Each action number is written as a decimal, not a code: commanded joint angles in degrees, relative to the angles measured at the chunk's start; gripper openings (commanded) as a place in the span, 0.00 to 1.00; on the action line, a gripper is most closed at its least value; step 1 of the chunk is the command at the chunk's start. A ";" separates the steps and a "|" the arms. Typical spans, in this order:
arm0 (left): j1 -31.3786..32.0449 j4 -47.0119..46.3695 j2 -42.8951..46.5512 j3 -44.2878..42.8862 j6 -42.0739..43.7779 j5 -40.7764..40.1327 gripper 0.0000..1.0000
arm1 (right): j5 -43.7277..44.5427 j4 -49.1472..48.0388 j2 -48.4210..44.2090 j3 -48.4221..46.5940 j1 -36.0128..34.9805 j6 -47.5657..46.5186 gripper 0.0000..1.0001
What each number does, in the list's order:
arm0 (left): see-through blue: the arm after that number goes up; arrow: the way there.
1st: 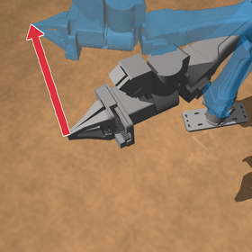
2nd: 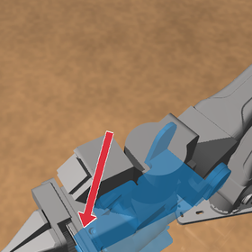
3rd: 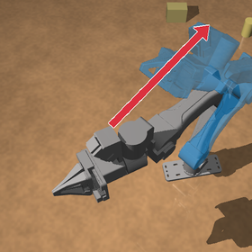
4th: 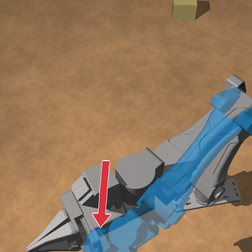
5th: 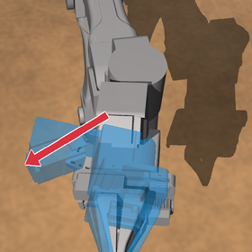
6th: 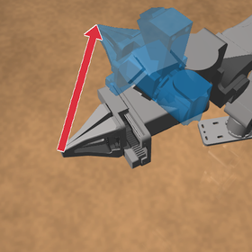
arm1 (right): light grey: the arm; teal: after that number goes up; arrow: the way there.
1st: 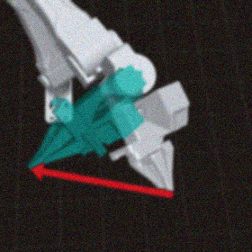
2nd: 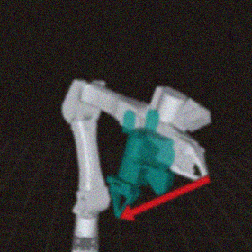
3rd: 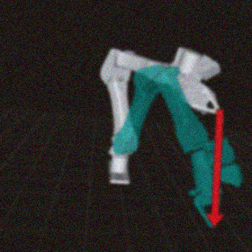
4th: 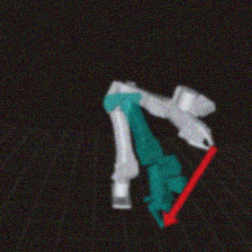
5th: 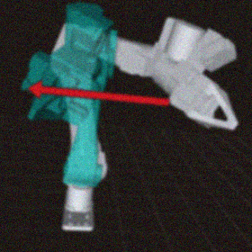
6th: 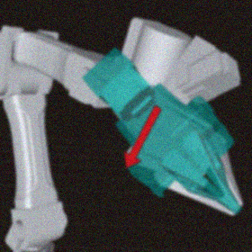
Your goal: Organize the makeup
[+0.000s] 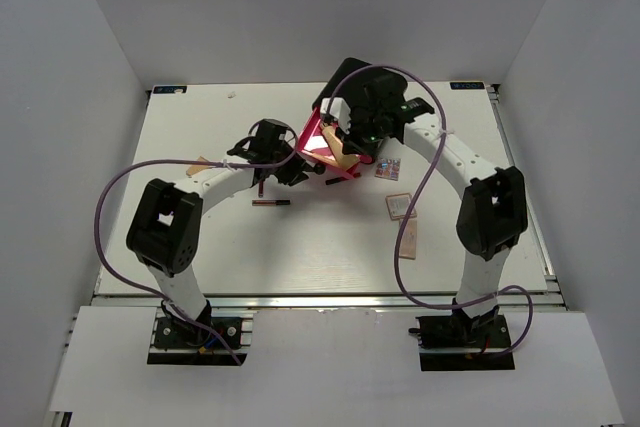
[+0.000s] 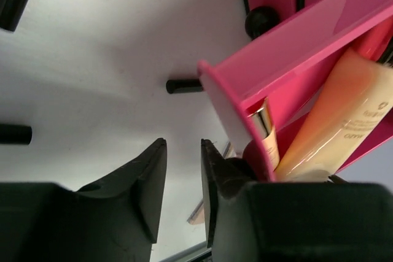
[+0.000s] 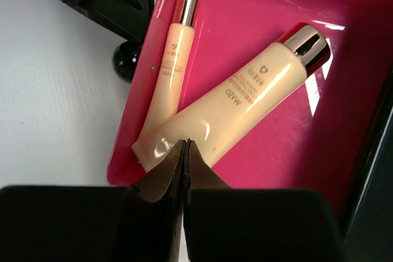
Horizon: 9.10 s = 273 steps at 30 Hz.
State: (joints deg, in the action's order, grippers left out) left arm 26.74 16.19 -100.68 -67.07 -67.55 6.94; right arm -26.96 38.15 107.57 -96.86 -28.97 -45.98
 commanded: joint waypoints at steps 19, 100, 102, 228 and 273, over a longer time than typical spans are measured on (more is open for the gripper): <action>0.07 -8.62 -0.39 -5.61 0.93 3.34 0.47 | 0.70 -4.13 3.10 -12.48 -0.21 4.83 0.00; -0.46 -21.12 -21.21 -27.93 4.27 11.43 0.27 | -11.80 -45.10 28.05 -18.63 28.09 73.93 0.44; -0.64 -19.80 -22.54 -31.18 4.53 11.69 0.27 | -11.80 -45.01 27.43 -17.75 28.09 73.58 0.45; -23.66 7.63 39.07 18.20 22.81 -6.06 0.98 | 31.89 -11.78 -6.94 37.62 7.51 50.45 0.89; -38.25 15.02 23.25 11.61 18.68 -7.38 0.98 | 24.31 -29.01 -1.32 3.54 -4.69 22.25 0.07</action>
State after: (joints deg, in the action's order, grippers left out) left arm -10.96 32.12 -78.22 -52.99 -48.73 -1.67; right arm -10.61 9.50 103.42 -88.03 -34.26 -25.89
